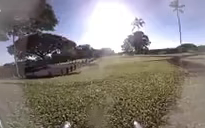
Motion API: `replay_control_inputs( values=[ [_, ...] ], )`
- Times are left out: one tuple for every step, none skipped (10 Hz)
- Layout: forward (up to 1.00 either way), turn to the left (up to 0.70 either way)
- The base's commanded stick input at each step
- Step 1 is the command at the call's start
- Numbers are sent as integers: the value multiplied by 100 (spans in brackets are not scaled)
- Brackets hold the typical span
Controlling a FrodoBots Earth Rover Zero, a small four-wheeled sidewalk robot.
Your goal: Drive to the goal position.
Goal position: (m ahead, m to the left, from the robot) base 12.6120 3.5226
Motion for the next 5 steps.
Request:
replay_control_inputs(
  values=[
    [45,0],
    [45,-2],
    [45,-24],
    [45,-27],
    [45,-27]
  ],
)
